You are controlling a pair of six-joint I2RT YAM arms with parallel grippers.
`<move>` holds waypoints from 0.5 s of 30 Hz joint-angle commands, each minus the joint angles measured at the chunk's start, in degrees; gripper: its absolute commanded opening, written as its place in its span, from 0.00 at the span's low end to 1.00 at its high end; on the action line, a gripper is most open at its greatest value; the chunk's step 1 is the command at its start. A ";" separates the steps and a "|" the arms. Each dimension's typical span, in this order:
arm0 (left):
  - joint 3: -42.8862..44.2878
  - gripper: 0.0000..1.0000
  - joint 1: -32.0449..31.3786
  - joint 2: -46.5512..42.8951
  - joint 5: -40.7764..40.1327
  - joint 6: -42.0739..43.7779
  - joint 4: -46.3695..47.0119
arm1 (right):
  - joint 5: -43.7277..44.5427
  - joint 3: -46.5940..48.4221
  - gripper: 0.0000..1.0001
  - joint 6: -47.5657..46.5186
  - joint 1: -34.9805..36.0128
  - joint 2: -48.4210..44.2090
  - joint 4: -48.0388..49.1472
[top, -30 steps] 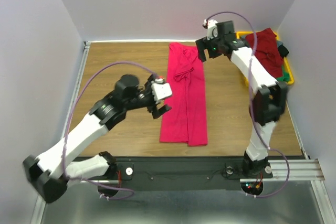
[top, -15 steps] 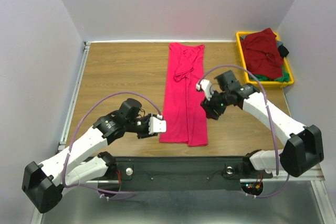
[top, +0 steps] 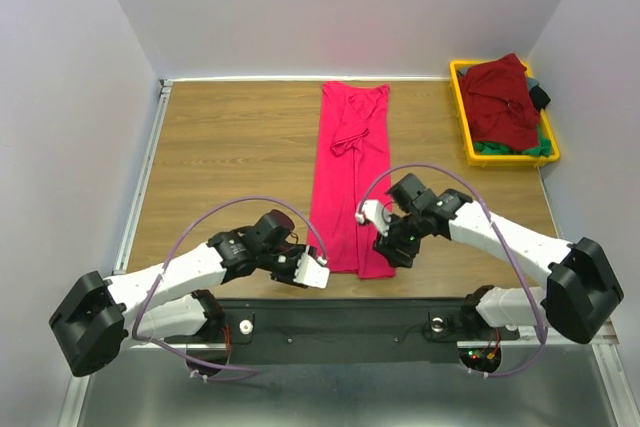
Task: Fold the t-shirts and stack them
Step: Fold the tshirt
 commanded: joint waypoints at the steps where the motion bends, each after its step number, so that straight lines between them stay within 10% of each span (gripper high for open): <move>1: -1.07 0.51 -2.21 0.84 -0.75 -0.11 5.09 | 2.18 -1.16 0.63 -0.89 5.21 -0.16 2.72; 15: -2.57 0.52 -5.55 3.56 -2.68 -0.03 9.66 | 13.25 -8.28 0.67 -1.86 15.50 1.16 11.14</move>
